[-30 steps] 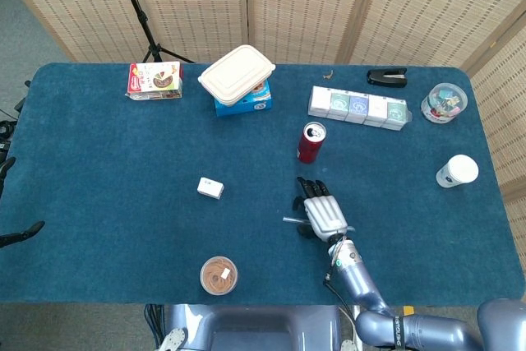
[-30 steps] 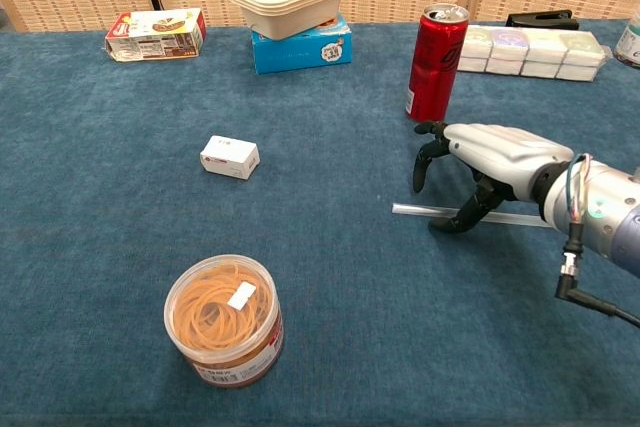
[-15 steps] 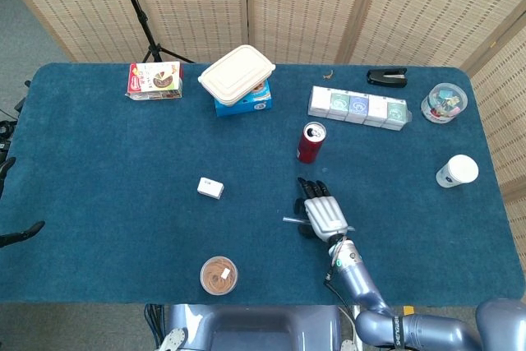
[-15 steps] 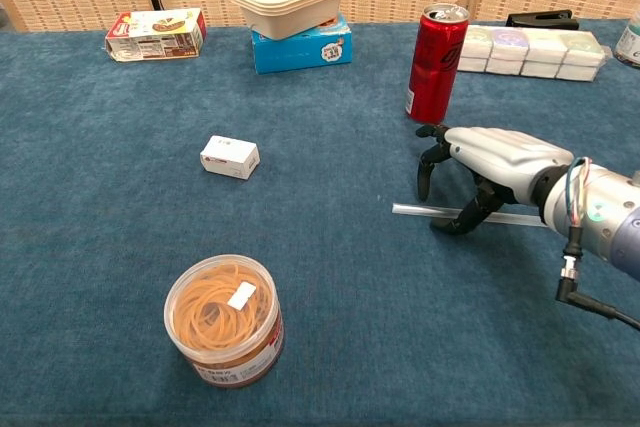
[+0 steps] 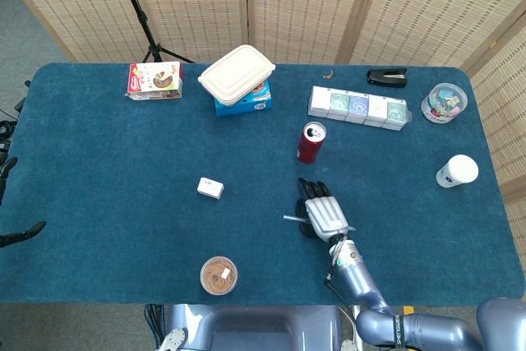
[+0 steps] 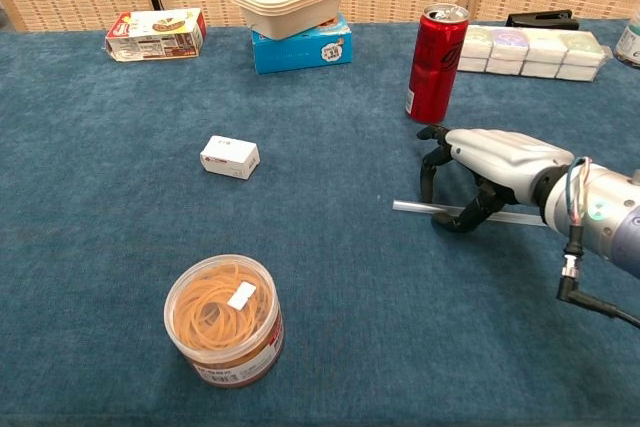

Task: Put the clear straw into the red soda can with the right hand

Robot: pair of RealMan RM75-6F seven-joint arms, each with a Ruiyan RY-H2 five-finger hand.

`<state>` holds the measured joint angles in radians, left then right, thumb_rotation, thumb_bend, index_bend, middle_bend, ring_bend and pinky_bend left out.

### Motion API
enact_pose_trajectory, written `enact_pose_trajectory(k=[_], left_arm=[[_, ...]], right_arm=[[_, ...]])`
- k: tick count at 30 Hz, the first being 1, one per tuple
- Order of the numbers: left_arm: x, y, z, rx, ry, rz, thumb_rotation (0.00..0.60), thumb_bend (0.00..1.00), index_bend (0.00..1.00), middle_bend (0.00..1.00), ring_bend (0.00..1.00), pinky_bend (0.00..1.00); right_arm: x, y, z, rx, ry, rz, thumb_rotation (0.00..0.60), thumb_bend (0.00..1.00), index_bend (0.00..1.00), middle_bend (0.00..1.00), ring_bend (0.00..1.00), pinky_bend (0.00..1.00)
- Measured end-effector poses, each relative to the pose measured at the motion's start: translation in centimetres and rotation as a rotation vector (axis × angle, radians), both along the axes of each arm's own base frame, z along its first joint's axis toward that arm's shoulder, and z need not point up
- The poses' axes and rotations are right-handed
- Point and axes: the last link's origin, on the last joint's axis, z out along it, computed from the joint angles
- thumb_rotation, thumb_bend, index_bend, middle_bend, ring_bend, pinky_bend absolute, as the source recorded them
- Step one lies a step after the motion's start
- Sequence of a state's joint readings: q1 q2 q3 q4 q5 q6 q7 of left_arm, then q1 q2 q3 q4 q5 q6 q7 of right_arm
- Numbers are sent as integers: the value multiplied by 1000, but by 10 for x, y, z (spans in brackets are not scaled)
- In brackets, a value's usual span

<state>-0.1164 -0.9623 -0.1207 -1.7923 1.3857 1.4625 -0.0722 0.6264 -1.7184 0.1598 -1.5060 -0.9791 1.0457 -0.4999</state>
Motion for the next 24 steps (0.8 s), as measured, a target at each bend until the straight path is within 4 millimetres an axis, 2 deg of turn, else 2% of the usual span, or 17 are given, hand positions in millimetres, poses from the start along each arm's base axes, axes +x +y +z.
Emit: enact_pose_trajectory(k=[13, 24], left_arm=[[-1, 0, 1, 0, -5, 1, 600, 0, 0, 0, 0, 66], [0, 0, -1, -7, -4, -2, 600, 0, 0, 0, 0, 66]], right_arm=[[1, 0, -2, -4, 1, 8, 600, 443, 521, 0, 0, 0], [4, 5, 8, -24, -41, 28, 600, 443, 531, 0, 0, 0]])
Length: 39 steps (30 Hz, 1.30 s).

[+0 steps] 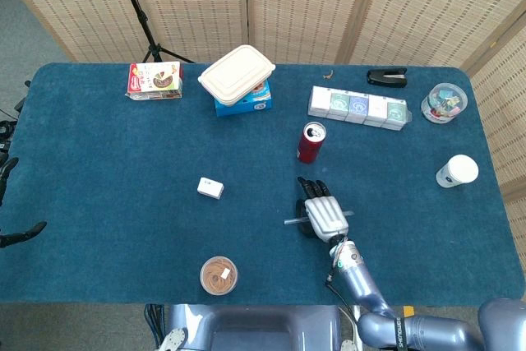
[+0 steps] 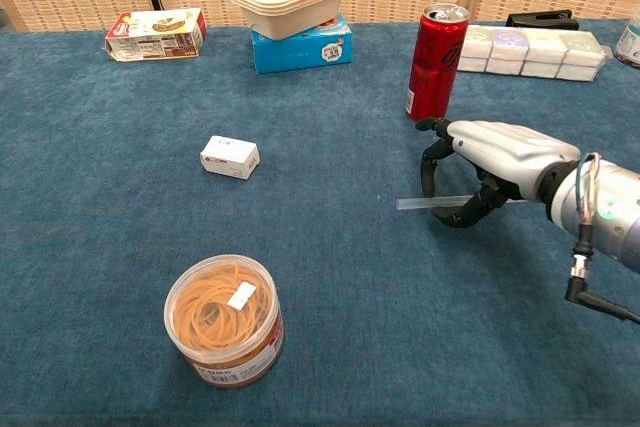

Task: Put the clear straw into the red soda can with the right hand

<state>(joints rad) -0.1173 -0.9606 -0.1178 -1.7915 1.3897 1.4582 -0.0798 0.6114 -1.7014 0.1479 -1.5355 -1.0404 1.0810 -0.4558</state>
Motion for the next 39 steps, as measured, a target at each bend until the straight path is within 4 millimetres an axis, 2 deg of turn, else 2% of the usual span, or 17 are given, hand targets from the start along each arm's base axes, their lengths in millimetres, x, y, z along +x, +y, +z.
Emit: enact_pose_trajectory(k=[7, 14, 22, 32, 39], left_arm=[[0, 0, -2, -15, -1, -1, 600, 0, 0, 0, 0, 66], [-2, 3, -8, -35, 12, -1, 600, 0, 0, 0, 0, 66], [-7, 4, -14, -42, 27, 0, 600, 0, 0, 0, 0, 66], [-14, 5, -25, -15, 82, 14, 600, 0, 0, 0, 0, 65], [-21, 10, -32, 6, 100, 20, 600, 0, 0, 0, 0, 61]], right_arm=[[8, 11, 22, -4, -103, 24, 600, 445, 534, 0, 0, 0], [14, 14, 60, 8, -258, 10, 600, 445, 536, 0, 0, 0], [21, 0, 105, -10, -384, -4, 600, 457, 536, 0, 0, 0], [50, -28, 165, -55, -531, 34, 600, 464, 543, 0, 0, 0], [75, -50, 185, -33, -632, 46, 600, 469, 552, 0, 0, 0]])
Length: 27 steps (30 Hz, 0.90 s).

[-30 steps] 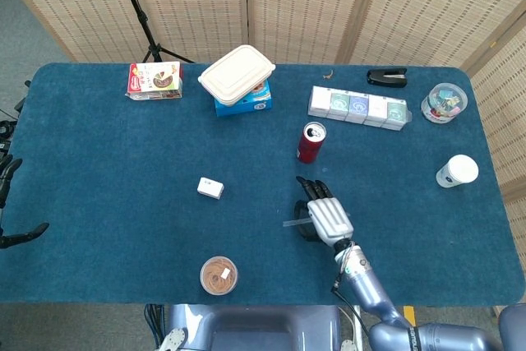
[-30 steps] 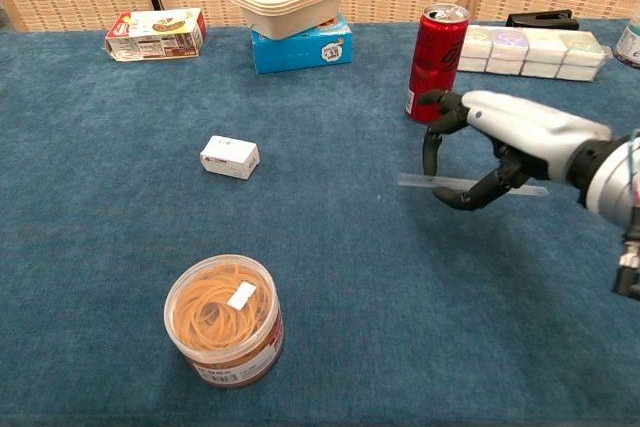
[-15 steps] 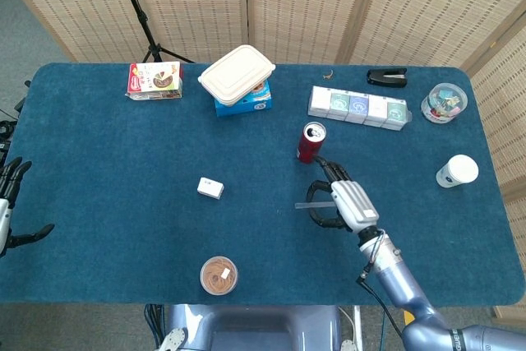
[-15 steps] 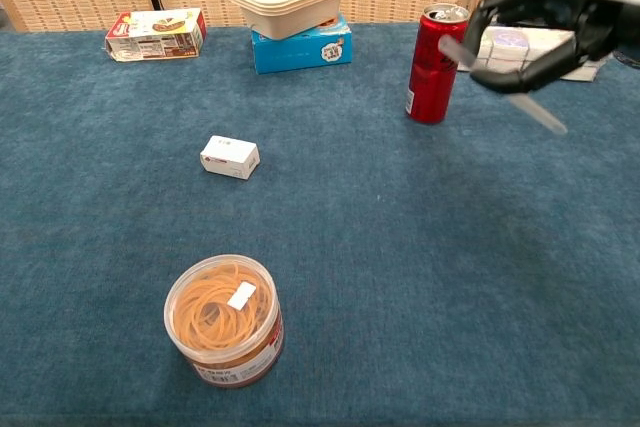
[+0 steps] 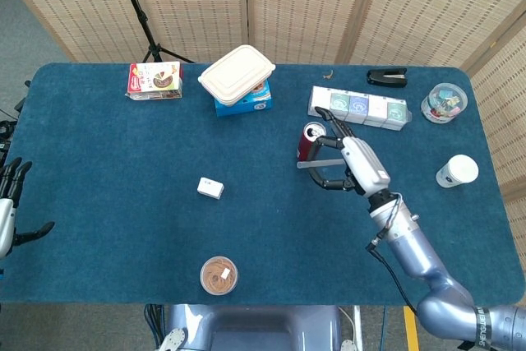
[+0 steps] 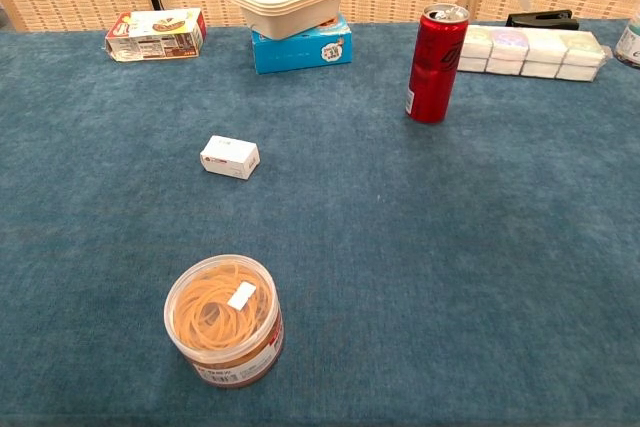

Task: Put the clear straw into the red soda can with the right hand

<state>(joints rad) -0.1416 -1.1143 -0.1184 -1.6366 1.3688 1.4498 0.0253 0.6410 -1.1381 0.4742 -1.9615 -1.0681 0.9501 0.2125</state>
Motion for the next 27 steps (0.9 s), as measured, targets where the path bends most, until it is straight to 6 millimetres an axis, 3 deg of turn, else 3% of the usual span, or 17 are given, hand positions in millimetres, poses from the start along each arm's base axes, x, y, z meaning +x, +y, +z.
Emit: enact_pose_trajectory(k=[12, 27], left_arm=[[-19, 17, -22, 65, 11, -66, 600, 0, 0, 0, 0, 56], [-28, 32, -39, 38, 9, -67, 600, 0, 0, 0, 0, 56]], right_arm=[[24, -44, 16, 33, -123, -15, 600, 479, 559, 0, 0, 0], [29, -87, 7, 116, -336, -143, 600, 491, 561, 0, 0, 0]])
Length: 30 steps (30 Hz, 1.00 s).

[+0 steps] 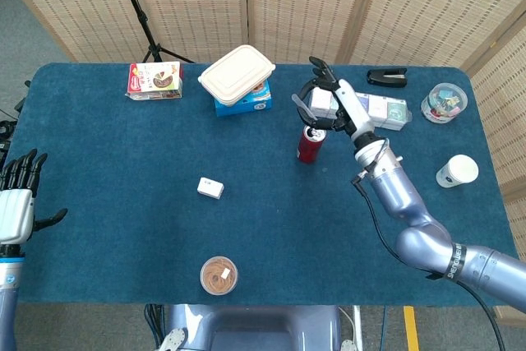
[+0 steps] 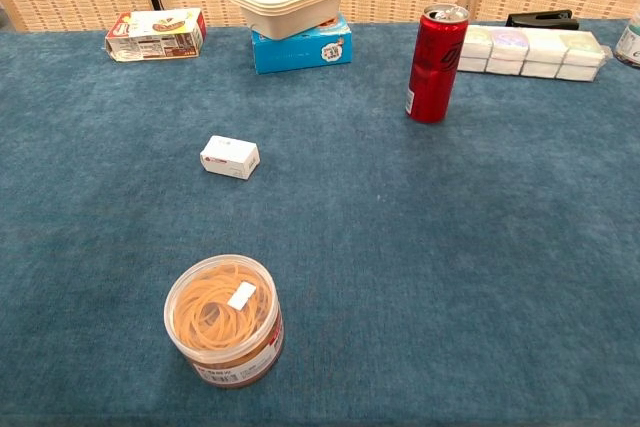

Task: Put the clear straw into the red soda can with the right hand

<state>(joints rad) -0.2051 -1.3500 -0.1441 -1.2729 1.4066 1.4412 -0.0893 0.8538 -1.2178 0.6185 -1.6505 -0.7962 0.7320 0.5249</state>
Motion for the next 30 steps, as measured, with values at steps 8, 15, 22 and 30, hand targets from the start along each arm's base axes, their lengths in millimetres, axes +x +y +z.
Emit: enact_pose_trajectory(k=[8, 15, 22, 30], left_arm=[[-2, 0, 1, -3, -10, 8, 600, 0, 0, 0, 0, 56], [-1, -1, 0, -12, -16, 5, 600, 0, 0, 0, 0, 56], [-1, -1, -1, -15, -17, 8, 600, 0, 0, 0, 0, 56], [-2, 0, 0, -16, -20, 13, 600, 0, 0, 0, 0, 56]], right_arm=[[-1, -5, -2, 50, -159, -49, 600, 491, 563, 0, 0, 0], [-5, -8, -12, 76, -247, -85, 600, 490, 563, 0, 0, 0], [-9, -14, -25, 78, -268, -104, 600, 491, 565, 0, 0, 0], [-8, -15, -32, 78, -267, -97, 600, 490, 566, 0, 0, 0]])
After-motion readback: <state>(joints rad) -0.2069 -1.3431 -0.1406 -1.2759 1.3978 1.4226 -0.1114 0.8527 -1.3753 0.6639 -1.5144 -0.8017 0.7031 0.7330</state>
